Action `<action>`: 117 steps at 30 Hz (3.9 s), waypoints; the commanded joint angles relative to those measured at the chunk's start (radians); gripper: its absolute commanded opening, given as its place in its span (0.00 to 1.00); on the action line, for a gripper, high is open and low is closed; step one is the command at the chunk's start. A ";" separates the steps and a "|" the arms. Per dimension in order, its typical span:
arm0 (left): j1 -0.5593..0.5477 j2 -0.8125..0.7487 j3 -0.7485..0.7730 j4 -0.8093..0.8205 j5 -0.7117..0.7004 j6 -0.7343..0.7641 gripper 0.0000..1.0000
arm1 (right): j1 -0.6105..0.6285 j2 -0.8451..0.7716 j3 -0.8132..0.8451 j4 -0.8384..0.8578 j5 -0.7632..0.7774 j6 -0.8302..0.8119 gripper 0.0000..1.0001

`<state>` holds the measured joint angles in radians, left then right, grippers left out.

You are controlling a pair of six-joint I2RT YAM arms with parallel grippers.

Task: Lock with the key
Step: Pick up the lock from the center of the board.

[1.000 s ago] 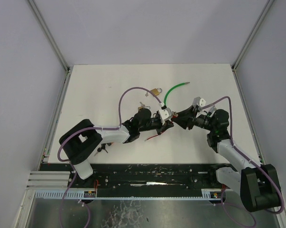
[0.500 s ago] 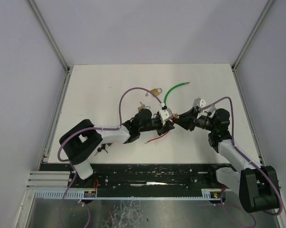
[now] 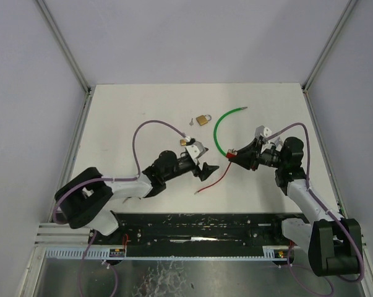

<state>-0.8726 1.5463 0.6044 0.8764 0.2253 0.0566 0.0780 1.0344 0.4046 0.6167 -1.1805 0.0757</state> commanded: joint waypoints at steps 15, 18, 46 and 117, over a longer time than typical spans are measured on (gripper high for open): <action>0.066 -0.515 -0.308 0.098 -0.166 -0.653 1.00 | -0.091 -0.079 0.161 -0.146 -0.081 0.055 0.00; 0.067 -0.505 -0.400 0.228 -0.179 -0.853 0.99 | -0.104 -0.093 0.151 -0.106 -0.080 0.105 0.00; -0.083 -0.317 -0.264 0.065 -0.111 -0.638 0.74 | -0.142 -0.123 0.194 -0.152 -0.190 0.131 0.00; -0.133 0.239 0.043 0.478 0.074 -0.127 0.01 | 0.015 -0.089 0.181 -0.258 -0.204 0.040 0.71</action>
<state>-1.0027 1.7897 0.6395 1.2949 0.3172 -0.0803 0.1085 0.9806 0.5556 0.3267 -1.3994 0.0837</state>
